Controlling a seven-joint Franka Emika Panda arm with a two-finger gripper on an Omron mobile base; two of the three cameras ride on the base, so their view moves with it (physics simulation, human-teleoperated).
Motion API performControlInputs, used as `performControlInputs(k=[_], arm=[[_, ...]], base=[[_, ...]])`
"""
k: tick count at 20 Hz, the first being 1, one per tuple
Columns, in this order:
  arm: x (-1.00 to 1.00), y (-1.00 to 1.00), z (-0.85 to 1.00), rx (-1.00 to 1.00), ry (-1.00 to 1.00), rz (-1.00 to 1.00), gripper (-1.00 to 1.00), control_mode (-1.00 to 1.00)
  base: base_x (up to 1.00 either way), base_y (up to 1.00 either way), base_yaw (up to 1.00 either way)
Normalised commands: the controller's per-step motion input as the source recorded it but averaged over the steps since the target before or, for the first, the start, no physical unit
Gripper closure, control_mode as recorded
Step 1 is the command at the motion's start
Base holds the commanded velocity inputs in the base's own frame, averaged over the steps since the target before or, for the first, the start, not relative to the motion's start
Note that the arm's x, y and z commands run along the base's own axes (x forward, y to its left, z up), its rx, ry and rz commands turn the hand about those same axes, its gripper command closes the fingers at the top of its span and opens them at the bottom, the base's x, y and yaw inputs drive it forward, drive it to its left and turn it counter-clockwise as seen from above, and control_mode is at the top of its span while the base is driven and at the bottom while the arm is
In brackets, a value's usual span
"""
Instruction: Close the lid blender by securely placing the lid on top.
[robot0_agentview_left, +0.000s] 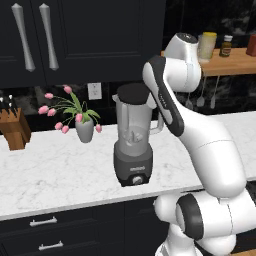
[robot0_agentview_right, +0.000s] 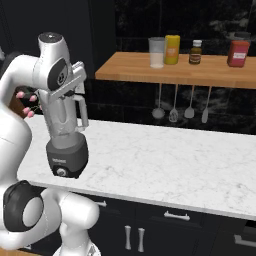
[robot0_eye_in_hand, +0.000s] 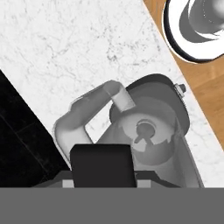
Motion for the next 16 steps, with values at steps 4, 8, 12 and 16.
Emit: performControlInputs(k=[4,8,12,16], arm=[[0.0,0.0,-0.35,0.0,0.21,-0.07,1.0,-1.0],[0.0,0.0,-0.41,0.0,0.13,-0.06,1.0,-1.0],[-0.09,0.0,-0.46,-0.02,0.09,-0.05,1.0,-1.0],[-0.14,0.0,-0.39,-0.02,0.05,-0.05,1.0,-1.0]], base=[[0.0,0.0,0.0],[0.0,0.0,0.0],[0.0,0.0,0.0],[0.0,0.0,0.0]])
